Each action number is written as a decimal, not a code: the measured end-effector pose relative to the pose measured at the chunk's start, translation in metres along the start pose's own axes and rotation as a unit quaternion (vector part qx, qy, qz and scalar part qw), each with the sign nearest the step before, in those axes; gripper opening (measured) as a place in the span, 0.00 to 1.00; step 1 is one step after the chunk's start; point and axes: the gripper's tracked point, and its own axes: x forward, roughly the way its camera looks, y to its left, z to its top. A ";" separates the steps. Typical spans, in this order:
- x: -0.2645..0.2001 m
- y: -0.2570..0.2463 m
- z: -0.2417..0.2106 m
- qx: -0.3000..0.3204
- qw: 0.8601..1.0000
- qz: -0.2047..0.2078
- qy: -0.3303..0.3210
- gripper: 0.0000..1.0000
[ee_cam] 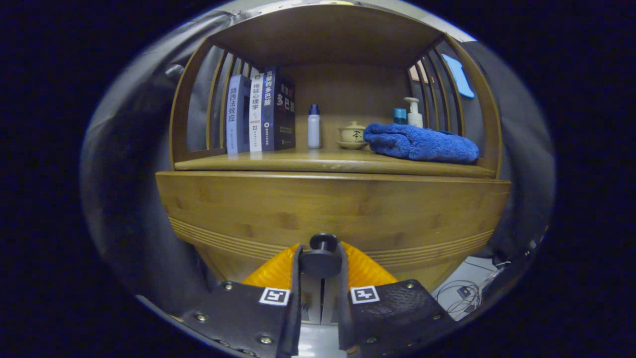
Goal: Pull open the drawer, take out the items inside it, and place them on the countertop above the cabinet.
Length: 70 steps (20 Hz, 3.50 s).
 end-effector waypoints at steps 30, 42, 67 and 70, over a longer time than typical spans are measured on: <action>-0.134 0.013 -0.047 -0.018 0.994 0.070 0.087 0.30; -0.159 0.003 -0.037 0.048 0.993 0.060 0.084 0.64; -0.089 0.042 0.098 -0.031 0.995 0.094 0.016 0.71; -0.071 0.046 0.089 -0.038 0.994 0.093 0.041 0.71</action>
